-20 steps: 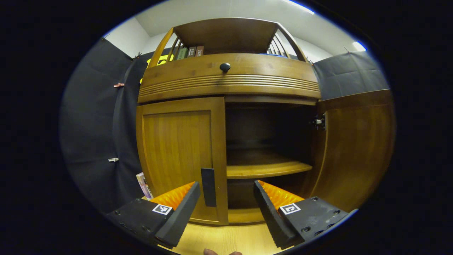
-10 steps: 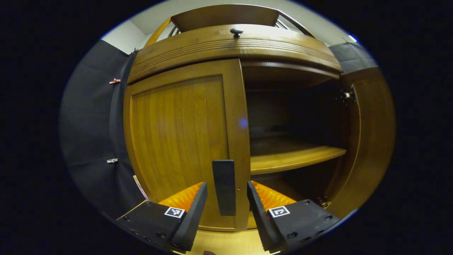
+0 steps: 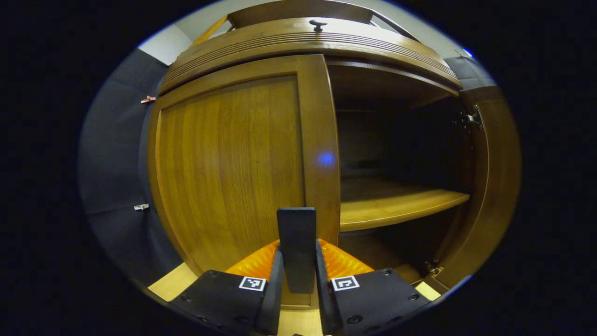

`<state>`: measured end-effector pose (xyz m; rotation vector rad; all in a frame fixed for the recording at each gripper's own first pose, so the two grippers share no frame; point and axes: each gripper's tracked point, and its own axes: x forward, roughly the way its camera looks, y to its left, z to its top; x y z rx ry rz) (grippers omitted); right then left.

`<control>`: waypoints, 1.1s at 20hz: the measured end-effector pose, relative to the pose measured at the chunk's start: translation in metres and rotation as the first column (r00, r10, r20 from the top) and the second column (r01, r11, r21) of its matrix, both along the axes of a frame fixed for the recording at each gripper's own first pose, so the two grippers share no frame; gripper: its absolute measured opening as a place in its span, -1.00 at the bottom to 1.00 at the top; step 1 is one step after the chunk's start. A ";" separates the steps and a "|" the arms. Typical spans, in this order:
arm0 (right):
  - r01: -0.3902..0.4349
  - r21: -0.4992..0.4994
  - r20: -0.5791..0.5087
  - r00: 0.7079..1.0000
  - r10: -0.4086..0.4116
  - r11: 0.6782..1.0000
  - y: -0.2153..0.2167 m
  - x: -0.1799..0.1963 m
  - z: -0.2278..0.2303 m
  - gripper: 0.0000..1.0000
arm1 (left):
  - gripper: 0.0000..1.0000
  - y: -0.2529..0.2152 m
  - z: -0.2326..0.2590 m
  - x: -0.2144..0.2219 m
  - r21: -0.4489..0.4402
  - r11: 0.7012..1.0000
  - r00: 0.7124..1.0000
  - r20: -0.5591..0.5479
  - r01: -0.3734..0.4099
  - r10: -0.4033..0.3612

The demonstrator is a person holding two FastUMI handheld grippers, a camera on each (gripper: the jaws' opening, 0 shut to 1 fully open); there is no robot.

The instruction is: Open the right door of the double-door shoe cabinet with the right hand, and open the left door with the left hand.

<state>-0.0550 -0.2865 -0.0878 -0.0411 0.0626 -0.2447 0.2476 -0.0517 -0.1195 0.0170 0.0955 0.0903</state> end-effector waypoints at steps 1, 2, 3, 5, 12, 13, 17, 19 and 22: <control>-0.005 -0.002 0.003 1.000 0.005 1.000 0.005 -0.003 0.003 0.96 | -0.30 0.001 0.000 -0.002 -0.001 1.000 1.000 -0.001 0.002 -0.002; -0.010 -0.005 0.006 1.000 0.010 1.000 0.009 -0.006 0.005 0.95 | -0.31 0.002 0.000 -0.005 -0.008 1.000 1.000 -0.004 0.004 -0.004; -0.014 -0.007 0.011 1.000 0.014 1.000 0.014 -0.009 0.008 0.95 | -0.34 0.002 0.000 -0.010 -0.014 1.000 1.000 -0.004 0.011 -0.011; -0.022 -0.005 0.022 1.000 0.022 1.000 0.026 -0.016 0.012 0.96 | -0.34 0.003 0.000 -0.022 -0.020 1.000 1.000 -0.010 0.022 -0.022; -0.081 0.022 0.024 0.996 0.080 0.996 0.068 -0.029 0.015 0.96 | -0.36 0.023 -0.001 -0.092 -0.028 0.998 0.998 0.010 0.058 -0.058; -0.096 0.028 0.025 0.995 0.096 0.995 0.076 -0.029 0.017 0.96 | -0.36 0.028 0.000 -0.103 -0.030 0.998 0.998 0.009 0.056 -0.056; -0.157 0.035 0.033 0.987 0.156 0.987 0.111 -0.023 0.022 0.96 | -0.39 0.052 -0.002 -0.144 -0.038 0.999 0.999 0.002 0.039 -0.039; -0.185 0.037 0.034 0.982 0.184 0.982 0.128 -0.020 0.022 0.95 | -0.40 0.066 -0.002 -0.161 -0.037 0.999 1.000 0.002 0.029 -0.028; -0.222 0.041 0.034 0.975 0.220 0.974 0.151 -0.017 0.023 0.95 | -0.44 0.085 -0.005 -0.182 -0.034 0.999 1.000 -0.002 0.009 -0.009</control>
